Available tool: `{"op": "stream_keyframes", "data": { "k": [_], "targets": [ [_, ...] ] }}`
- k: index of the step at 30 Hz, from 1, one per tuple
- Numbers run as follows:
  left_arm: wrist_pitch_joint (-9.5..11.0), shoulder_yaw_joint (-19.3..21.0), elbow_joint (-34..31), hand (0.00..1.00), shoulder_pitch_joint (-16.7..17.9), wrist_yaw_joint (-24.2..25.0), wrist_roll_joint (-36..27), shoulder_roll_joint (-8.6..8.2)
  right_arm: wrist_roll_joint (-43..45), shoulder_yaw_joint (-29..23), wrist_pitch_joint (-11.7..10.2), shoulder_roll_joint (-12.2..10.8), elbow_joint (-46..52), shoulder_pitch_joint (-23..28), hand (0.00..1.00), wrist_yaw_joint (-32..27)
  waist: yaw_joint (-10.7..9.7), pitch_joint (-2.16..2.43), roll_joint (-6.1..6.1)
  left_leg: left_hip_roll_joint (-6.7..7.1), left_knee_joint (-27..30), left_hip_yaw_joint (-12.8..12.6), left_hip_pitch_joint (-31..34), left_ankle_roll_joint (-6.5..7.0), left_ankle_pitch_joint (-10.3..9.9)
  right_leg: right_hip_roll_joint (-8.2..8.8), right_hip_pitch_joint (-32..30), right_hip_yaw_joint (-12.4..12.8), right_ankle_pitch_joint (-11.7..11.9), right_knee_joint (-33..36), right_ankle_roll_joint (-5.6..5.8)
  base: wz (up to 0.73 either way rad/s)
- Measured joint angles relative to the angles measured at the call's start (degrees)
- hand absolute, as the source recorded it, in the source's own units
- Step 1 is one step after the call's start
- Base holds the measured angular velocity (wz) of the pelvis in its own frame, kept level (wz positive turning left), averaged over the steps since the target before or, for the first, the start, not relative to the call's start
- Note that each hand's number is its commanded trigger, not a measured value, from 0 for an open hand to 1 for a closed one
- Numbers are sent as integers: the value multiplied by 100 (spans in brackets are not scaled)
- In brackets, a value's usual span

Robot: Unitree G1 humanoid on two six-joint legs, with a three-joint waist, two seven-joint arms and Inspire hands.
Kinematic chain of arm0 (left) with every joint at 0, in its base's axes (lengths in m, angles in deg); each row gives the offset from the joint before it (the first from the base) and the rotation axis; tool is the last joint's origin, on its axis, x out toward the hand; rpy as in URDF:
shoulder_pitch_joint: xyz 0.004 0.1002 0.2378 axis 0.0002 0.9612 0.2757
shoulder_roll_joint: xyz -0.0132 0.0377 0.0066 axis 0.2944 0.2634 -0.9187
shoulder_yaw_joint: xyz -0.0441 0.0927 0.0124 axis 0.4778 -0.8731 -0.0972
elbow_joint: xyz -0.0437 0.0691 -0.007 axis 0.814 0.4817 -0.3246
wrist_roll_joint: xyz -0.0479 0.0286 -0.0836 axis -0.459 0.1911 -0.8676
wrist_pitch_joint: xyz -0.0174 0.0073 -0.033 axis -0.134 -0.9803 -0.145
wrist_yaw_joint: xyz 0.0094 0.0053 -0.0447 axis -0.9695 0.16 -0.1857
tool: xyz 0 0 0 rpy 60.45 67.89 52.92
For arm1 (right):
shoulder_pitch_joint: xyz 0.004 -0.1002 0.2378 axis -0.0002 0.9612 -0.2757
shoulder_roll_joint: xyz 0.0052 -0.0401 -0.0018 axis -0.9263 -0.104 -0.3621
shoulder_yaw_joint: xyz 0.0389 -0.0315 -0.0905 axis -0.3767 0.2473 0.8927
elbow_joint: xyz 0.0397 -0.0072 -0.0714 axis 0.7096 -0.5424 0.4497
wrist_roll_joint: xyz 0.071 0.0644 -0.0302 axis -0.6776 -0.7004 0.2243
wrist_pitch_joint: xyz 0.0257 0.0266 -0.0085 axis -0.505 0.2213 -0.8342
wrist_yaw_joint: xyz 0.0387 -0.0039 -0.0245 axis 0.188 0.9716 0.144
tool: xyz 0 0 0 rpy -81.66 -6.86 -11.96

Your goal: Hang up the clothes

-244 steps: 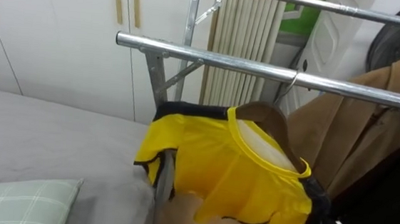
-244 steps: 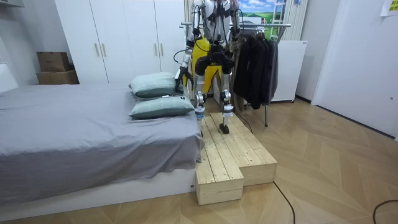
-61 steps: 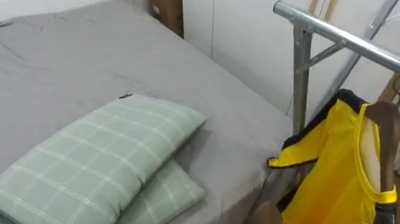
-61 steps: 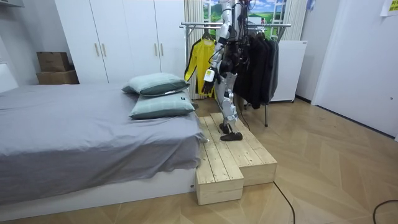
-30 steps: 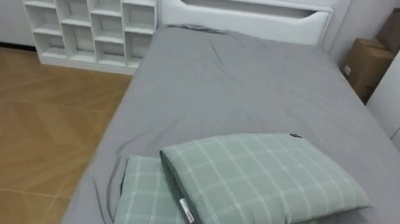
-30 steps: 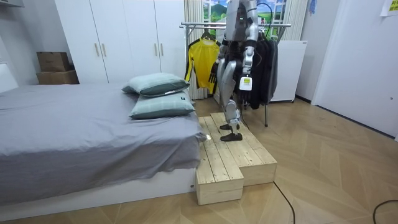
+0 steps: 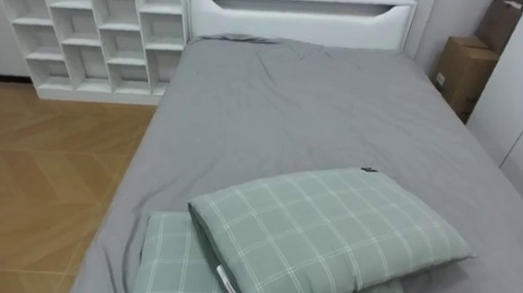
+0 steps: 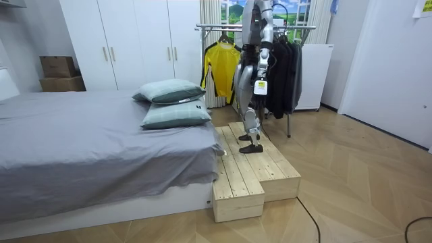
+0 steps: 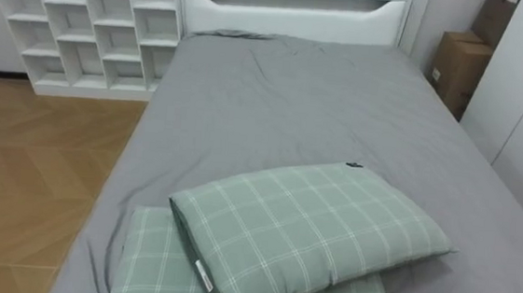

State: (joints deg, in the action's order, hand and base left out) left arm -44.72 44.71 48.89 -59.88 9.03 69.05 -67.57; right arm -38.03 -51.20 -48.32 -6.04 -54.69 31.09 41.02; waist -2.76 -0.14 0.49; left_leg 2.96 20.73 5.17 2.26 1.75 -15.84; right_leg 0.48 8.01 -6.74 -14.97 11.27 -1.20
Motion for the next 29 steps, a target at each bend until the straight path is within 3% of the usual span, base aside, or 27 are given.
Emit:
{"op": "stream_keyframes", "data": {
  "k": [5,13,20,21,24,29],
  "targets": [
    [35,12,-18,0,-133,1,18,-89,-227,0,-22,-31,-55,-102,0,125,-17,-11,48,4,-13,-34,-5,0,0,10,8,4,4,-66,1,1],
    [53,1,-11,0,-269,4,-46,-56,-409,-1,-8,-69,-82,-97,0,217,-21,-67,120,-12,-19,-44,1,0,-1,-1,19,-26,25,-59,-16,1],
    [46,1,-4,0,-223,175,-44,-29,-466,2,9,-63,-128,-101,0,236,-10,-66,93,-33,9,-39,0,0,-3,-30,78,-18,63,-60,-19,0],
    [46,0,-4,0,-227,218,-44,-27,-488,2,9,-61,-127,-100,0,246,-11,-42,42,-35,40,-22,10,3,-7,-38,80,-21,72,-60,-19,0],
    [43,-9,-7,0,-242,304,-46,-27,-531,16,13,-28,-113,-97,0,381,5,-35,26,-36,55,-25,19,4,-9,-48,41,32,72,-71,-17,-3],
    [34,-237,-6,0,-327,378,-47,-10,-710,28,5,-5,-113,-108,0,492,1,-25,-39,-33,57,-48,22,4,-2,-51,41,77,74,-152,-11,-1]
  ]
}}
